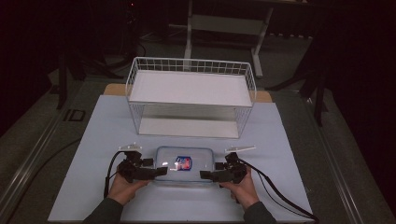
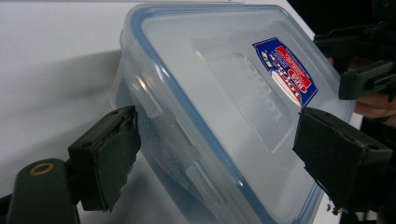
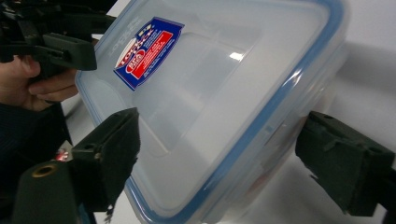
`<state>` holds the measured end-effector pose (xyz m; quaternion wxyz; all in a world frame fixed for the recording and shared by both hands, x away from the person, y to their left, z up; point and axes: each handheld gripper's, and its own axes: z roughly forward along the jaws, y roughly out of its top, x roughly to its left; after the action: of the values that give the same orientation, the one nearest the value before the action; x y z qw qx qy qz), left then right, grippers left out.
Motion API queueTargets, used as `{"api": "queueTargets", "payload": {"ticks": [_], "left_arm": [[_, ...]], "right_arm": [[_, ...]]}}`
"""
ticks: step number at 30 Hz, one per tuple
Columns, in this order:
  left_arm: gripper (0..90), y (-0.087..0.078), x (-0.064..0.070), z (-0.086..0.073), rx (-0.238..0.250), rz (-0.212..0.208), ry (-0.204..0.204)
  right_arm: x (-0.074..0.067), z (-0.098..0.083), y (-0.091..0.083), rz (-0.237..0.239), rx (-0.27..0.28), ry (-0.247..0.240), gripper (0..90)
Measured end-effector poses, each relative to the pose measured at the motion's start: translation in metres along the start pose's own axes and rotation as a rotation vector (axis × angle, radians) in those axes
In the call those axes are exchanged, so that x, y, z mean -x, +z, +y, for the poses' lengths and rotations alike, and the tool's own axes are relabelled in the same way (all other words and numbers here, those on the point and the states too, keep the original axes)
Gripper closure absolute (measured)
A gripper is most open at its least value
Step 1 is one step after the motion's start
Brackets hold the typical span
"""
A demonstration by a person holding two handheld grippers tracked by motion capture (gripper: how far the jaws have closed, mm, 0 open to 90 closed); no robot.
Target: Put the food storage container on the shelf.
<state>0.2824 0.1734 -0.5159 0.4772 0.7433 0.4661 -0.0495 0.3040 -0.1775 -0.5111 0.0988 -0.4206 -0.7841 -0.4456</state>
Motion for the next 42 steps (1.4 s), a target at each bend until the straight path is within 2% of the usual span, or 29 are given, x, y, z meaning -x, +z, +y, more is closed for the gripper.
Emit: {"api": "queueTargets", "payload": {"ticks": [1,2,3,5,9,13,19,22,28,33,42], "left_arm": [[15.2,0.000,-0.002,0.000,-0.007,-0.020,-0.024],[16.1,0.000,-0.002,0.000,-0.007,-0.020,-0.024],[16.1,0.000,-0.005,-0.001,-0.013,-0.044,-0.047],[20.3,-0.002,-0.006,-0.001,-0.005,-0.053,-0.064],[29.7,-0.008,-0.009,-0.002,0.012,-0.077,-0.095],[34.5,-0.014,-0.002,-0.006,0.027,-0.067,-0.073],[42.4,-0.025,0.003,-0.011,0.040,-0.079,-0.046],[44.7,-0.028,0.006,-0.014,0.040,-0.081,-0.044],[47.2,-0.032,0.011,-0.018,0.040,-0.071,-0.036],[47.2,-0.033,0.013,-0.021,0.052,-0.064,-0.060],[47.0,-0.034,0.017,-0.020,0.046,-0.044,-0.031]], "right_arm": [[0.000,0.000,0.000,0.000,0.000,0.000,14.2],[0.000,0.000,0.000,0.000,0.000,0.000,14.2],[0.000,0.000,-0.001,0.001,-0.005,-0.003,15.3],[0.000,0.000,-0.002,0.005,-0.007,0.005,17.0],[-0.001,-0.001,-0.007,0.015,-0.011,-0.011,22.0],[0.000,-0.005,-0.015,0.036,0.024,0.036,34.3],[-0.008,-0.010,-0.025,0.030,0.046,0.022,43.9],[-0.007,-0.014,-0.029,0.054,0.060,0.054,49.1],[-0.011,-0.016,-0.031,0.055,0.062,0.043,50.4],[-0.013,-0.018,-0.030,0.042,0.075,0.062,49.7],[-0.015,-0.018,-0.031,0.033,0.075,0.058,50.3]]}}
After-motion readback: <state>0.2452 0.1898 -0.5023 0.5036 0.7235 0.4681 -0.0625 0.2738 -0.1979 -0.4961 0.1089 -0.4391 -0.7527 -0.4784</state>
